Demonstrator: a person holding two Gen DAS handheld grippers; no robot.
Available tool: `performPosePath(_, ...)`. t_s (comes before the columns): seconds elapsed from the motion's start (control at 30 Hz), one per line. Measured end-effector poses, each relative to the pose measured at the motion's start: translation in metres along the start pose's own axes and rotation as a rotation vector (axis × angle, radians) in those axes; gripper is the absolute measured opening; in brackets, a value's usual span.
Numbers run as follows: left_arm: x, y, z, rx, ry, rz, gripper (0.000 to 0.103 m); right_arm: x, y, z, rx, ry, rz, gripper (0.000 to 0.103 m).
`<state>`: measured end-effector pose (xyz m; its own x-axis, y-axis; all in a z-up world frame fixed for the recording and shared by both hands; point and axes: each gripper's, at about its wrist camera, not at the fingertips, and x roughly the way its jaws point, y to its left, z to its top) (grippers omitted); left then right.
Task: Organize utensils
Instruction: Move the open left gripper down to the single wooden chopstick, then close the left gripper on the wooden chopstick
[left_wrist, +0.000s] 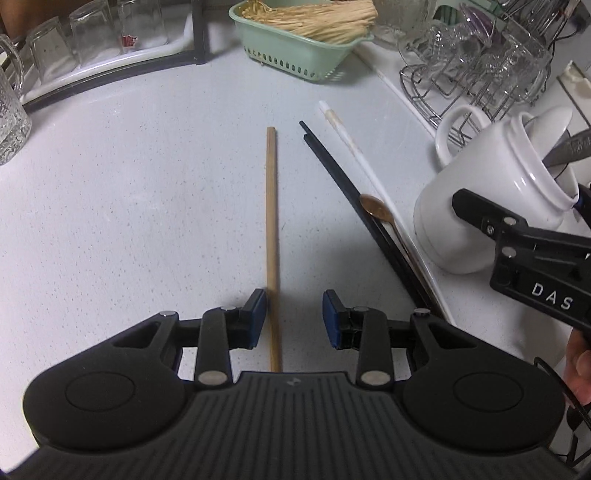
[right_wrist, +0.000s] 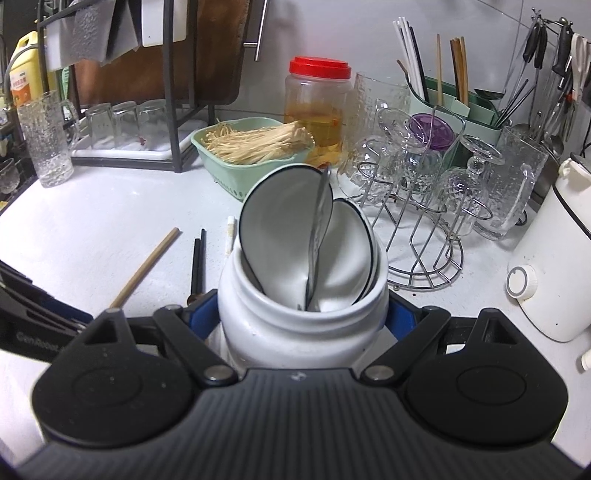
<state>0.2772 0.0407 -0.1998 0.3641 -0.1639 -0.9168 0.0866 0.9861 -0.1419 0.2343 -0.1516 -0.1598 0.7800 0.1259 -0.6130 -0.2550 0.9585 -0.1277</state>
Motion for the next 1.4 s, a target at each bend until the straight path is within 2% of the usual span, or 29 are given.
performPosePath(0.07, 0.000, -0.003, 0.000, 0.013, -0.003, 0.020, 0.032, 0.000, 0.000, 0.000, -0.006, -0.001, 0.006, 0.092)
performPosePath(0.17, 0.000, -0.008, 0.000, 0.040, 0.007, 0.052, 0.012, 0.001, 0.000, 0.000, -0.008, -0.002, 0.010, 0.092)
performPosePath(0.3, 0.000, -0.007, 0.000, 0.030, 0.007, 0.068, 0.006, 0.002, -0.001, 0.001, -0.016, 0.001, 0.017, 0.092)
performPosePath(0.4, -0.002, -0.009, -0.003, 0.018, 0.012, 0.068, 0.006, 0.003, -0.002, 0.002, -0.023, -0.003, 0.026, 0.092)
performPosePath(0.6, -0.011, -0.010, -0.019, -0.070, 0.012, 0.069, 0.006, 0.004, -0.005, 0.003, -0.048, 0.002, 0.055, 0.092)
performPosePath(0.7, -0.018, -0.019, -0.030, -0.061, -0.005, 0.080, 0.006, 0.004, -0.006, 0.002, -0.062, -0.007, 0.068, 0.092)
performPosePath(0.8, -0.025, -0.020, -0.044, -0.130, 0.004, 0.067, 0.006, 0.004, -0.008, 0.001, -0.080, -0.014, 0.089, 0.092)
performPosePath(0.93, -0.031, -0.034, -0.062, -0.095, 0.013, 0.081, 0.006, 0.004, -0.011, 0.000, -0.099, -0.024, 0.112, 0.092)
performPosePath(1.07, -0.039, -0.044, -0.081, -0.102, 0.030, 0.064, 0.006, 0.005, -0.012, 0.001, -0.101, -0.025, 0.121, 0.092)
performPosePath(1.2, -0.048, -0.047, -0.097, -0.178, 0.041, 0.026, 0.006, 0.005, -0.013, 0.000, -0.120, -0.028, 0.132, 0.092)
performPosePath(1.4, -0.052, -0.051, -0.112, -0.233, 0.034, 0.015, 0.006, 0.006, -0.014, 0.002, -0.129, -0.021, 0.145, 0.092)
